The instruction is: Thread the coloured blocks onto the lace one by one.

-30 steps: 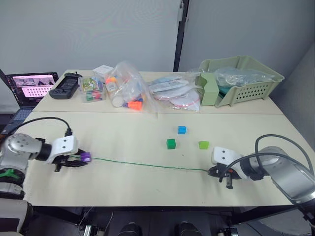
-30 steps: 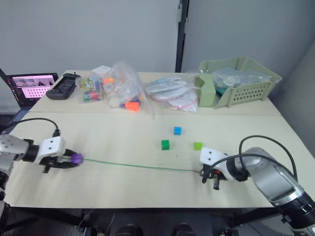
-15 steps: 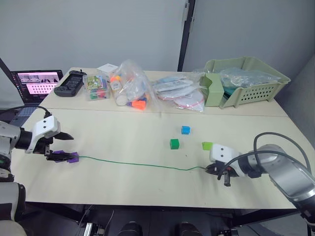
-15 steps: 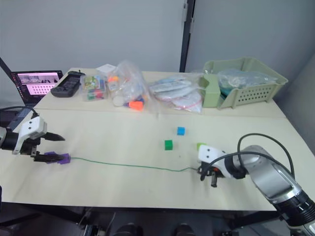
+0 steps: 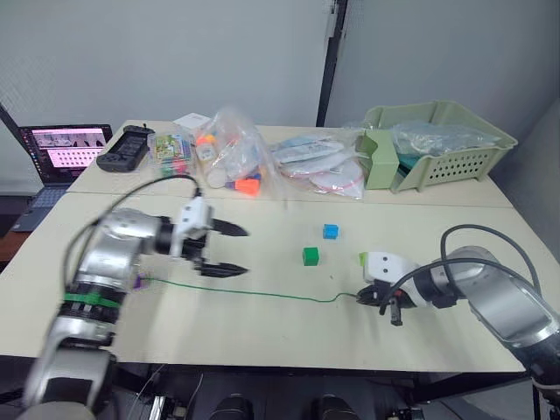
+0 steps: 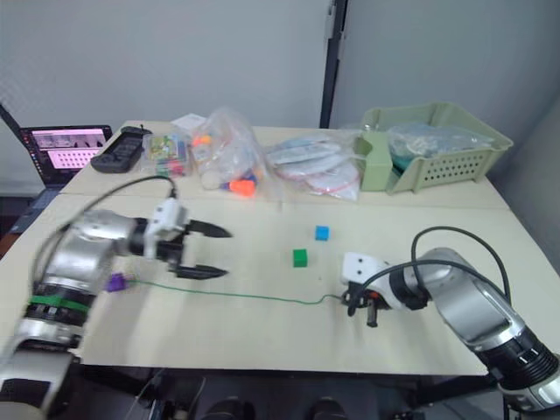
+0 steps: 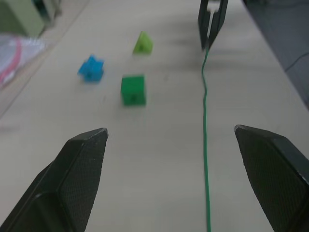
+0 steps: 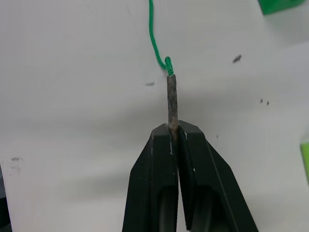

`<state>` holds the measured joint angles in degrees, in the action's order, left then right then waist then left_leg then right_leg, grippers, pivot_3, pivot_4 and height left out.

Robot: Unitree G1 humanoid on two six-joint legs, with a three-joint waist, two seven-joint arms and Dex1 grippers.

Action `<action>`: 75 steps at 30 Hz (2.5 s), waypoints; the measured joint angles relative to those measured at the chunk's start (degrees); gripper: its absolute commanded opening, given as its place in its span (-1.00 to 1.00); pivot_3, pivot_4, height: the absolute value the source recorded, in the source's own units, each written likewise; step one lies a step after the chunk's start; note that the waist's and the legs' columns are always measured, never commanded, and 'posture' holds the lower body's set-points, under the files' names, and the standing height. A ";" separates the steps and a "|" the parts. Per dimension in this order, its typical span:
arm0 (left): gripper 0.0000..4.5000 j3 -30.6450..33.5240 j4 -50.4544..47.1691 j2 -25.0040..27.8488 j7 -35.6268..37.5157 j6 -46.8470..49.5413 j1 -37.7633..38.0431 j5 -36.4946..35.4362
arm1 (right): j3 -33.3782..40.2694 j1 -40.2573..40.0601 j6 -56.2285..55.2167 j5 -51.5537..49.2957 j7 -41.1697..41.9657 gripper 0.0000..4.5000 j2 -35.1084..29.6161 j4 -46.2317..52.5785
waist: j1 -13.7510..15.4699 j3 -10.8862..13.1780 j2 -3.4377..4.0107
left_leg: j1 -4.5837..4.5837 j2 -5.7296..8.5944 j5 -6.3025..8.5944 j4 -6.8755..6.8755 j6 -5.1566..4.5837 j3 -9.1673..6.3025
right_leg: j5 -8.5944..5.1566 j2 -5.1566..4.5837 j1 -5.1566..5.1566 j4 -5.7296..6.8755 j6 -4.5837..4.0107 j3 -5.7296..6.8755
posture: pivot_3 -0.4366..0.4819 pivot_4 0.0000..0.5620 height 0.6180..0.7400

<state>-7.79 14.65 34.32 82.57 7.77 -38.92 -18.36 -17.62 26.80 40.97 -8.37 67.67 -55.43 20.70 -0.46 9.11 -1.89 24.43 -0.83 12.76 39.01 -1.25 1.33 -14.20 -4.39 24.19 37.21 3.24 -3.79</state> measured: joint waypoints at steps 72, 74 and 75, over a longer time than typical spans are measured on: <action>-1.00 -10.53 3.13 -20.07 -10.80 -5.38 5.24 6.15 | 22.04 -7.22 18.48 -20.70 -4.64 0.99 -2.48 9.99 | 0.93 -0.01 0.01 | -0.04 0.06 0.00 -0.01 0.00 -0.47 | 0.01 0.02 -0.12 -0.14 0.00 -0.02 | -0.05 -0.47 0.91; -1.00 -10.51 3.63 -19.90 -10.54 -5.38 5.27 6.15 | 25.68 -9.06 18.49 -21.86 -6.91 0.99 -0.96 9.21 | 1.02 -0.01 0.01 | -0.05 0.05 0.00 -0.01 0.00 -0.46 | 0.01 0.03 -0.12 -0.16 0.00 -0.02 | -0.05 -0.47 0.91; -1.00 -10.48 3.73 -19.83 -10.57 -5.38 5.27 6.15 | 27.37 -9.66 18.29 -22.07 -8.67 0.99 0.62 8.93 | 1.03 -0.01 0.01 | -0.05 0.04 0.00 -0.01 0.00 -0.46 | 0.01 0.04 -0.12 -0.16 0.00 -0.03 | -0.05 -0.47 0.91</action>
<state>-18.28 18.38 14.48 72.01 2.39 -33.64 -12.21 9.74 17.14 59.26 -30.44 59.00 -54.81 29.63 0.57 9.11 -1.88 24.38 -0.79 12.76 39.01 -1.25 0.87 -14.18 -4.35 24.07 37.05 3.24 -3.81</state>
